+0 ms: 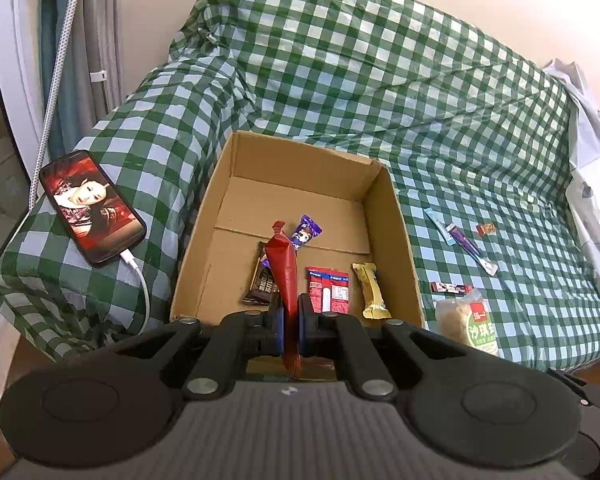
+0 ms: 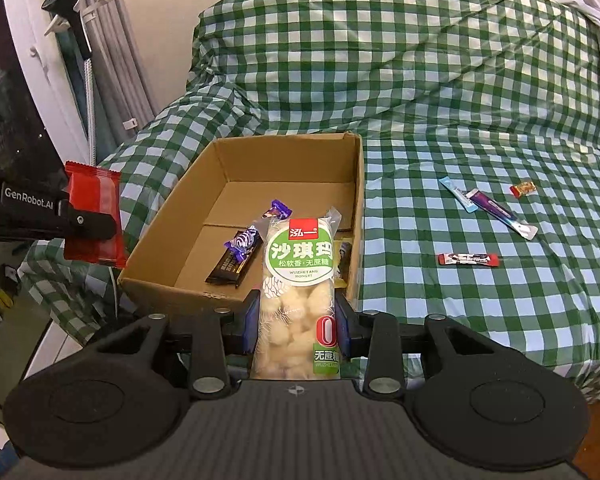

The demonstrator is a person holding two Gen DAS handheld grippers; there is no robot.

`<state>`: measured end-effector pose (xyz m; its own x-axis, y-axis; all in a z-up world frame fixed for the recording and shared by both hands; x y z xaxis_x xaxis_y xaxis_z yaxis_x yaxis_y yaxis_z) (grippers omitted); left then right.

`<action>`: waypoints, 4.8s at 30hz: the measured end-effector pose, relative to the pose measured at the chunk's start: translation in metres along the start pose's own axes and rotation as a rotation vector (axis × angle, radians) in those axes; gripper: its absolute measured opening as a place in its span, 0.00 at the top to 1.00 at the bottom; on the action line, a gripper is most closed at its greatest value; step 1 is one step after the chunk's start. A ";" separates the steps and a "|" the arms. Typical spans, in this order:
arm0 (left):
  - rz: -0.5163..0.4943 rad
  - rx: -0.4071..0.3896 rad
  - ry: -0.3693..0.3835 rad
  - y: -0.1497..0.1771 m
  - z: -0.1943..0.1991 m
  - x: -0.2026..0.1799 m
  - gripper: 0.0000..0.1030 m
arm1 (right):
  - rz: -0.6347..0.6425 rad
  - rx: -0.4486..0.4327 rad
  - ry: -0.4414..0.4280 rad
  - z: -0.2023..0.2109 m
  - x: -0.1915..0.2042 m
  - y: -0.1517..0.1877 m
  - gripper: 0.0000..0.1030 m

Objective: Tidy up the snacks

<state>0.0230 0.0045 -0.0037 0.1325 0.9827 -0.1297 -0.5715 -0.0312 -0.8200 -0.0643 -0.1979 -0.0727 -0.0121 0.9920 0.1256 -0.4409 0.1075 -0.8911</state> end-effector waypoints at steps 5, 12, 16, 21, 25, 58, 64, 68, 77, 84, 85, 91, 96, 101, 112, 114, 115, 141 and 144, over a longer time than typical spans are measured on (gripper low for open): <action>-0.004 -0.014 0.002 -0.004 -0.003 0.000 0.94 | 0.011 0.007 0.004 -0.006 0.003 -0.003 0.62; 0.009 -0.026 0.003 -0.014 -0.017 -0.002 0.94 | 0.011 0.005 0.004 -0.025 0.004 -0.016 0.62; 0.015 -0.016 0.001 -0.019 -0.032 -0.002 0.94 | 0.021 0.009 -0.006 -0.041 0.007 -0.022 0.62; 0.023 0.013 -0.001 -0.023 -0.056 -0.005 0.94 | 0.020 0.029 -0.011 -0.065 0.007 -0.028 0.62; 0.023 0.030 -0.004 -0.028 -0.077 -0.007 0.94 | 0.017 0.050 -0.012 -0.085 0.003 -0.031 0.62; -0.017 0.195 -0.029 -0.022 -0.201 0.000 0.66 | -0.124 0.151 -0.018 -0.213 -0.014 -0.032 0.54; -0.031 0.086 -0.088 -0.022 -0.158 0.001 0.00 | -0.149 0.141 0.003 -0.187 -0.013 -0.041 0.21; -0.073 0.107 -0.119 -0.004 -0.127 0.000 0.00 | -0.121 0.152 -0.006 -0.148 -0.005 -0.032 0.17; -0.101 0.057 -0.173 0.025 -0.045 0.000 0.00 | -0.015 0.041 0.001 -0.049 0.014 -0.008 0.12; -0.107 -0.041 -0.193 0.035 0.009 -0.006 0.00 | 0.117 -0.099 -0.018 0.006 0.028 -0.006 0.06; -0.106 -0.050 -0.193 0.036 0.014 -0.006 0.00 | 0.128 -0.110 -0.020 0.012 0.031 -0.005 0.06; -0.123 -0.103 -0.186 0.042 0.046 -0.013 0.00 | 0.147 -0.155 -0.025 0.038 0.038 0.000 0.04; -0.126 -0.136 -0.178 0.042 0.062 -0.016 0.00 | 0.166 -0.192 -0.028 0.054 0.040 0.000 0.02; -0.129 -0.155 -0.173 0.042 0.070 -0.017 0.00 | 0.175 -0.208 -0.027 0.062 0.040 0.001 0.01; -0.134 -0.145 -0.169 0.043 0.070 -0.017 0.00 | 0.166 -0.204 -0.024 0.064 0.039 0.004 0.01; -0.137 -0.143 -0.168 0.043 0.070 -0.017 0.00 | 0.164 -0.201 -0.024 0.063 0.039 0.004 0.01; -0.137 -0.142 -0.168 0.043 0.069 -0.017 0.00 | 0.162 -0.199 -0.024 0.063 0.039 0.004 0.01; -0.184 -0.077 -0.182 0.045 0.037 -0.024 0.00 | 0.087 -0.131 -0.026 0.037 0.019 0.008 0.01; -0.192 -0.065 -0.182 0.044 0.031 -0.028 0.00 | 0.069 -0.122 -0.022 0.031 0.013 0.008 0.01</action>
<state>-0.0306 -0.0192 -0.0190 0.0823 0.9881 0.1297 -0.4962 0.1535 -0.8545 -0.0962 -0.1863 -0.0647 -0.0593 0.9957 0.0708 -0.3264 0.0477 -0.9440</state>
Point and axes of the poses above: each gripper's, at about its wrist camera, not at the fingertips, and z roughly against the way its jaws point, x to its left, y to its underside, the point moved 2 cm from there along -z, roughly the way its jaws point, and after that the axes turned 14 degrees about -x, right-handed, at the moved point
